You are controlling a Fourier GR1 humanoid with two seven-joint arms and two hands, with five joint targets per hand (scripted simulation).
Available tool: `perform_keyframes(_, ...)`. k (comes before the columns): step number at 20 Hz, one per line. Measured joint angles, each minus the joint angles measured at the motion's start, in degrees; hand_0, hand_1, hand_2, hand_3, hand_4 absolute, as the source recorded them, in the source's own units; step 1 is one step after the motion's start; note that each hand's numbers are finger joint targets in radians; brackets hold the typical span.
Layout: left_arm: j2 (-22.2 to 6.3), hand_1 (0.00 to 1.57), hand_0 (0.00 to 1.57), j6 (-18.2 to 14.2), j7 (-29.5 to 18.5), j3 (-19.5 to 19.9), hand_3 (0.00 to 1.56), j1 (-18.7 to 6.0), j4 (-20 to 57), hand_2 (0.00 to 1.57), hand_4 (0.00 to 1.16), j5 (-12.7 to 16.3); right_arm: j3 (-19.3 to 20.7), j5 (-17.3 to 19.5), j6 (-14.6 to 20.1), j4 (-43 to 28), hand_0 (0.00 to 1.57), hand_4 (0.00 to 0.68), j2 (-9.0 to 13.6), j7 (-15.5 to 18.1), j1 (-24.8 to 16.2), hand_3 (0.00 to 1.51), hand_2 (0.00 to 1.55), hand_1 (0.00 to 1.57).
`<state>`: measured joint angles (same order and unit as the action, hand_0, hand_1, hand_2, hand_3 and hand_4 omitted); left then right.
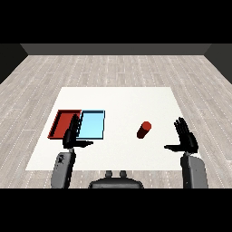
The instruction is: Pick the red can and put it in the red box
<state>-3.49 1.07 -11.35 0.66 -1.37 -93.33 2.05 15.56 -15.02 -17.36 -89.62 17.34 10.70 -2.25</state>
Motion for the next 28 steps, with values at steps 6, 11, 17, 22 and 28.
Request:
perform_keyframes(6,0.32,0.0,0.0,2.05,-9.56,1.22,0.0,0.53,0.3,0.0,0.0,1.47,5.32,-3.28,-10.0,9.33,0.0,0.0,4.0,11.68,0.36,0.0,0.0,0.0)
perform_keyframes(11,-0.05,0.0,0.0,3.99,-12.39,2.1,0.0,2.07,-0.22,0.0,0.0,2.9,7.04,-2.31,-13.77,13.34,0.0,0.0,4.78,16.54,0.11,0.0,0.0,0.0)
perform_keyframes(17,0.6,0.0,0.0,4.11,-14.35,2.13,0.0,1.24,1.97,0.0,0.0,2.61,7.72,-2.64,-14.0,12.49,0.0,0.0,4.04,14.61,0.94,0.0,0.0,0.0)
perform_keyframes(22,0.63,0.0,0.0,4.74,-15.76,2.65,0.0,1.77,2.4,0.0,0.0,3.2,6.7,-1.13,-13.5,16.04,0.0,0.0,3.17,14.44,4.15,0.0,0.0,0.0)
perform_keyframes(28,0.83,0.0,0.0,4.63,-15.34,2.78,0.0,1.75,1.75,0.0,0.0,3.62,5.25,0.44,-12.16,16.68,0.0,0.0,2.3,12.74,6.39,0.0,0.0,0.0)
